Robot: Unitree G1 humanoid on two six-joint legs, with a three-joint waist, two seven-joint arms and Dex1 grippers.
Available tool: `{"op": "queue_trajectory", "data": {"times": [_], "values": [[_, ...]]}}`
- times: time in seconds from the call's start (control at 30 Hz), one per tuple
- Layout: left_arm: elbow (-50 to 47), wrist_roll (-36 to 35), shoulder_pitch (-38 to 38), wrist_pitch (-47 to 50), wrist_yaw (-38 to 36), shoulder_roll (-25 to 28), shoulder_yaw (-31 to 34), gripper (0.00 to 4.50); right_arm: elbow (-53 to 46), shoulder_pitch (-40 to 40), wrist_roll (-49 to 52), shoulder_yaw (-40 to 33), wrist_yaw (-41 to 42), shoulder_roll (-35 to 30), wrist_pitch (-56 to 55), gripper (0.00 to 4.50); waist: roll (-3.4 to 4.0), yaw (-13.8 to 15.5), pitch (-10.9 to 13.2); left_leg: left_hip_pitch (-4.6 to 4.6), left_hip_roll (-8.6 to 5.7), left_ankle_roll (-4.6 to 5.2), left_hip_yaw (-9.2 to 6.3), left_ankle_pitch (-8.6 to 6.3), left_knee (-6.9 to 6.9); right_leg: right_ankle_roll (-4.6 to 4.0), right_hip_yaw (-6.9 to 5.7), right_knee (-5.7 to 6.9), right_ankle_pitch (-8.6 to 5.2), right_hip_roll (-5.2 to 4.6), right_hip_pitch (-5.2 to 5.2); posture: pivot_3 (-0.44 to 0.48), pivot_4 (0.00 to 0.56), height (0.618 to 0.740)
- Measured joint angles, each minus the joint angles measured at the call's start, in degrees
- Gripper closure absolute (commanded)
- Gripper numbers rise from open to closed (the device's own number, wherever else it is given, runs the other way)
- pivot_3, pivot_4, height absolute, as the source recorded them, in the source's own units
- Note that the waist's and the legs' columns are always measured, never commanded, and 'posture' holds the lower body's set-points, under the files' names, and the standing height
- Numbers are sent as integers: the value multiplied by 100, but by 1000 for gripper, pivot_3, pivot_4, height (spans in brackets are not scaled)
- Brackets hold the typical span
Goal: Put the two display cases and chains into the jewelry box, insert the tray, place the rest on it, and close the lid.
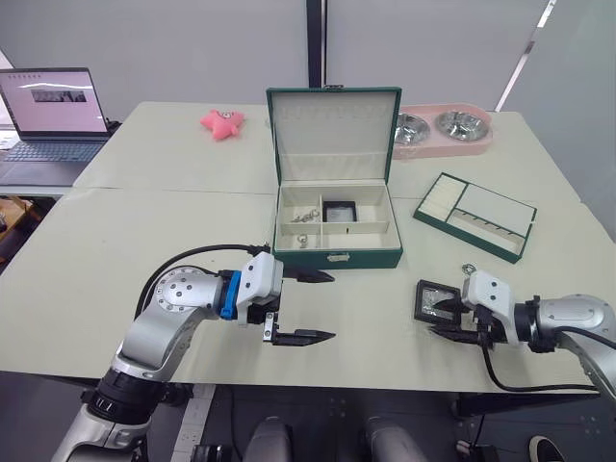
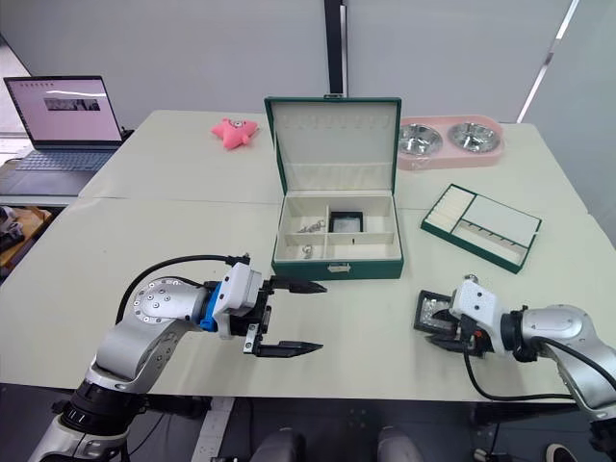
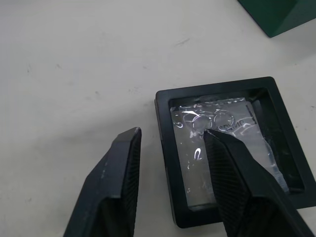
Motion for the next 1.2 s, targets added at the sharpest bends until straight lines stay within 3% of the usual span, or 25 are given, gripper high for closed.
{"op": "queue_trajectory", "data": {"times": [0.2,0.53,0.7,0.93,1.2], "values": [[13,2,-2,-2,41,-55,0,0,43,-22,-4,0,-9,68,-94,4481,0,0,0,0,0,0,0,0,0,0,0,0,0,0,0,0,150,740],[17,0,-2,59,169,-164,0,0,43,-93,73,-18,42,75,-41,4480,0,-1,0,0,0,0,0,0,1,0,1,1,0,0,0,0,150,740],[62,-16,-25,159,434,-250,82,0,37,-658,422,-225,379,-144,220,4480,0,-4,0,1,2,0,-3,0,2,0,-1,2,0,2,0,0,150,740],[136,-180,-50,383,975,-339,518,0,477,-2261,750,6,891,-104,666,4480,1,-24,0,2,3,0,-2,0,4,-1,-2,4,0,0,-1,0,150,740],[93,-231,100,565,1652,-393,992,0,1865,-4244,220,1096,1345,728,603,4480,1,-61,0,0,3,0,1,0,5,-1,-1,5,1,-7,-10,0,150,740]]}}
